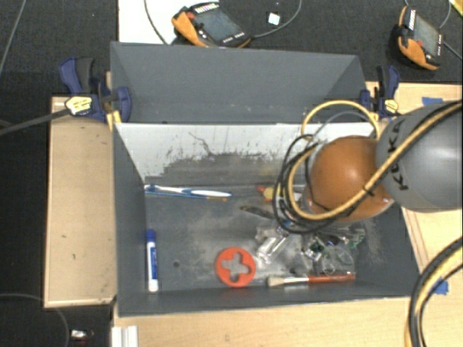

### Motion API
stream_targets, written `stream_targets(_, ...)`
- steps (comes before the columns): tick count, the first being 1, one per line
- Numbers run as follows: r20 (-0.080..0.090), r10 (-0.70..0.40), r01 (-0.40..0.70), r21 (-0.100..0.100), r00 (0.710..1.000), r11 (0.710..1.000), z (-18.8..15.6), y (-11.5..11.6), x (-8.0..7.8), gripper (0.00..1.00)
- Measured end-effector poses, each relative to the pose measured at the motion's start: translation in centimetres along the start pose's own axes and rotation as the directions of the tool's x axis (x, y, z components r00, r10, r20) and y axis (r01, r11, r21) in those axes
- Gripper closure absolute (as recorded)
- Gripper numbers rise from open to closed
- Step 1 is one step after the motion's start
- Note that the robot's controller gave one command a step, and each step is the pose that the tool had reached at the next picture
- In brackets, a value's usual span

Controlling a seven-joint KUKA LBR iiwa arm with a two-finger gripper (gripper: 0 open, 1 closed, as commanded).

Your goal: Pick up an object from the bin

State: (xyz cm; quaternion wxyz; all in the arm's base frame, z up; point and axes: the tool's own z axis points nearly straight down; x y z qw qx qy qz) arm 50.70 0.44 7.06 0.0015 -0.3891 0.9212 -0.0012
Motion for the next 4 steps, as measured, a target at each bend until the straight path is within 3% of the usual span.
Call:
stream_targets(1, 0.001, 0.038, -0.038, -0.003, 0.999, 0.999, 0.0, 0.6, -1.7, 1.00)
stream_targets(2, 0.001, 0.038, -0.038, -0.003, 0.999, 0.999, 0.0, 0.6, -1.7, 1.00)
stream_targets(4, 0.001, 0.042, -0.042, -0.005, 0.999, 0.999, -4.7, 0.6, -1.7, 1.00)
